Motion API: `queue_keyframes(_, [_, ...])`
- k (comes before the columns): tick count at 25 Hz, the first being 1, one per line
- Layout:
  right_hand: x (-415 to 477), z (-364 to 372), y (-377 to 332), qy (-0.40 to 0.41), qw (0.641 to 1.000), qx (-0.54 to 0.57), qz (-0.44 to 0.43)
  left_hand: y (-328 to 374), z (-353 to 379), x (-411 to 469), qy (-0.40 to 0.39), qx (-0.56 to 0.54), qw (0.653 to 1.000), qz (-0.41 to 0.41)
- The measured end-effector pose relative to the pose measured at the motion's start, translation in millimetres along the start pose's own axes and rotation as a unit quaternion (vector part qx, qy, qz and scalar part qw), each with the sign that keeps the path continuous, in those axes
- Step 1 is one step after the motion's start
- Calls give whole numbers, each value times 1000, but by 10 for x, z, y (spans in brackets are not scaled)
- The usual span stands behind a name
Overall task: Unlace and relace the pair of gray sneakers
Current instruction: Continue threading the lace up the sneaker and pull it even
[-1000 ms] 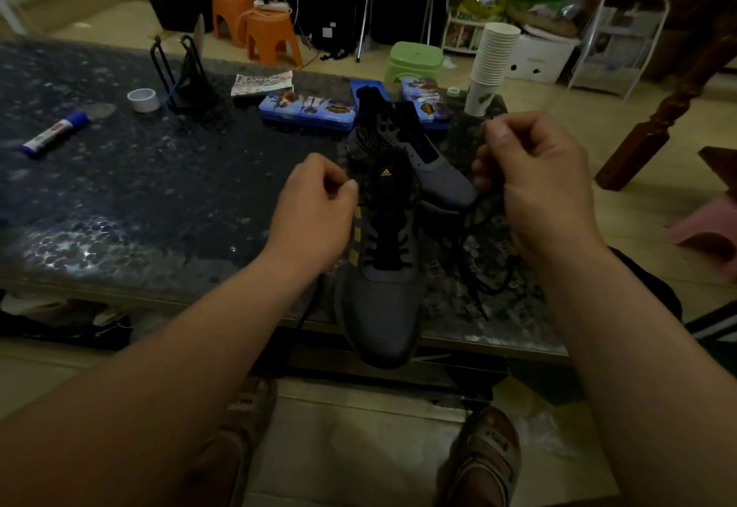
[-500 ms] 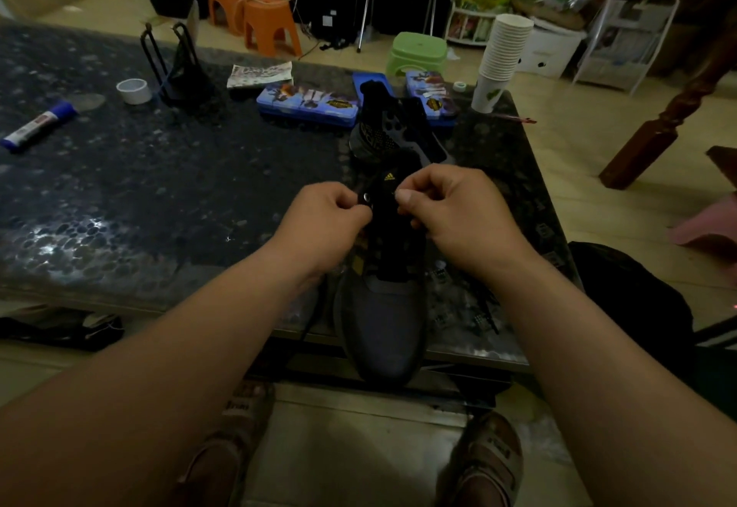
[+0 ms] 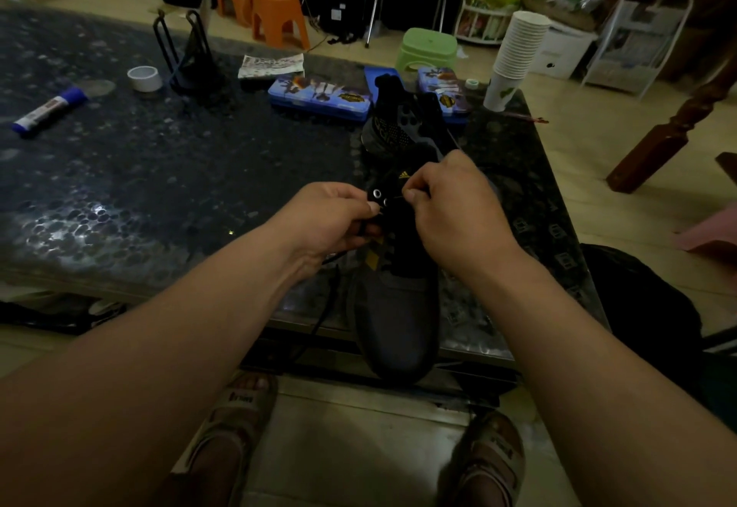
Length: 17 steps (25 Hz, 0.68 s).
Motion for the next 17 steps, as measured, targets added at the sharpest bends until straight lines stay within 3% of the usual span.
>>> queue_keyframes(14, [2,59,-115,3,995,-97,-13,35,-23,23,-10,38,998,40])
queue_keyframes(17, [-7,67,-123,7,994,-104,-18,31,-29,63,-34,120,990,73])
Point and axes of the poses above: each hand's wrist, its own x-axis towards the middle knuckle, its own z-axis out of the palm, y = z × x, the point moved 2 cm from there along x, towards the middle knuckle, and after that the axes turned 9 degrees about -x, right-handed, at the moved point
